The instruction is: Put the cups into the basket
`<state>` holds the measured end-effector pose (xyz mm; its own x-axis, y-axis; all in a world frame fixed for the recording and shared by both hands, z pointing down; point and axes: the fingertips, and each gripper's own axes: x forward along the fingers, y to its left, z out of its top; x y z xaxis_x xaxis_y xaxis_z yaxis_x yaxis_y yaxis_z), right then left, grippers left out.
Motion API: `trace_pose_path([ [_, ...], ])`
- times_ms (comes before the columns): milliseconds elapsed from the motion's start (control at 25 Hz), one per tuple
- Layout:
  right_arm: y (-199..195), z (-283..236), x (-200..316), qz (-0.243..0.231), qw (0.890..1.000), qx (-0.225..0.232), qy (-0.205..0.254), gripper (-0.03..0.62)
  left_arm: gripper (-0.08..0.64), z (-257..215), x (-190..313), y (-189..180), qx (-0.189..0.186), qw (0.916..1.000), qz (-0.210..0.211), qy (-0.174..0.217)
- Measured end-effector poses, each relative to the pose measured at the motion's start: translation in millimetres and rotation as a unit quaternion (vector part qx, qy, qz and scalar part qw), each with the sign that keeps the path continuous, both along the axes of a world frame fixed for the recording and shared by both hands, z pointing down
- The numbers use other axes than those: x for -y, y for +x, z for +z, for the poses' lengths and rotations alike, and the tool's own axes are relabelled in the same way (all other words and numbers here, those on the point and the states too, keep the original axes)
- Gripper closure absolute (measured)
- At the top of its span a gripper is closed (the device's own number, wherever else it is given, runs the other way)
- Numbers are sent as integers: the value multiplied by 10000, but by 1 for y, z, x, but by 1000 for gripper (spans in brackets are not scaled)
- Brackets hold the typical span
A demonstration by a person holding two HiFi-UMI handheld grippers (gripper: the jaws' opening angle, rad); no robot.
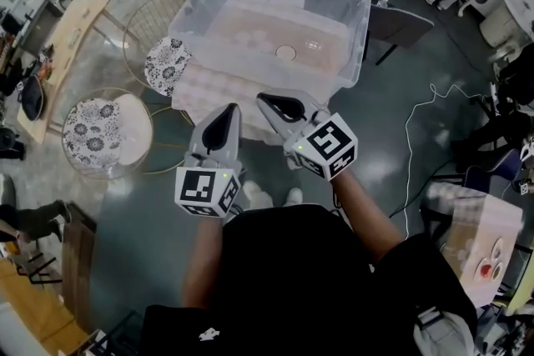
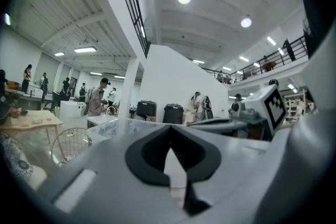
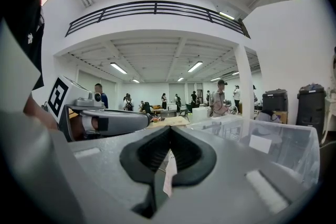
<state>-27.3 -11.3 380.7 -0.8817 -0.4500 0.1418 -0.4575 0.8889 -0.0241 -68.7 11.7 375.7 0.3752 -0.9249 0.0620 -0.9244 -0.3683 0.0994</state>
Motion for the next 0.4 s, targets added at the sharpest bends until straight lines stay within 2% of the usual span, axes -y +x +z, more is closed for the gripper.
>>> trace_pose_path([
  [400,10,2,-11,-48,10000,-17,-1,591,555,-3,-11,9,28,10000,-44,48],
])
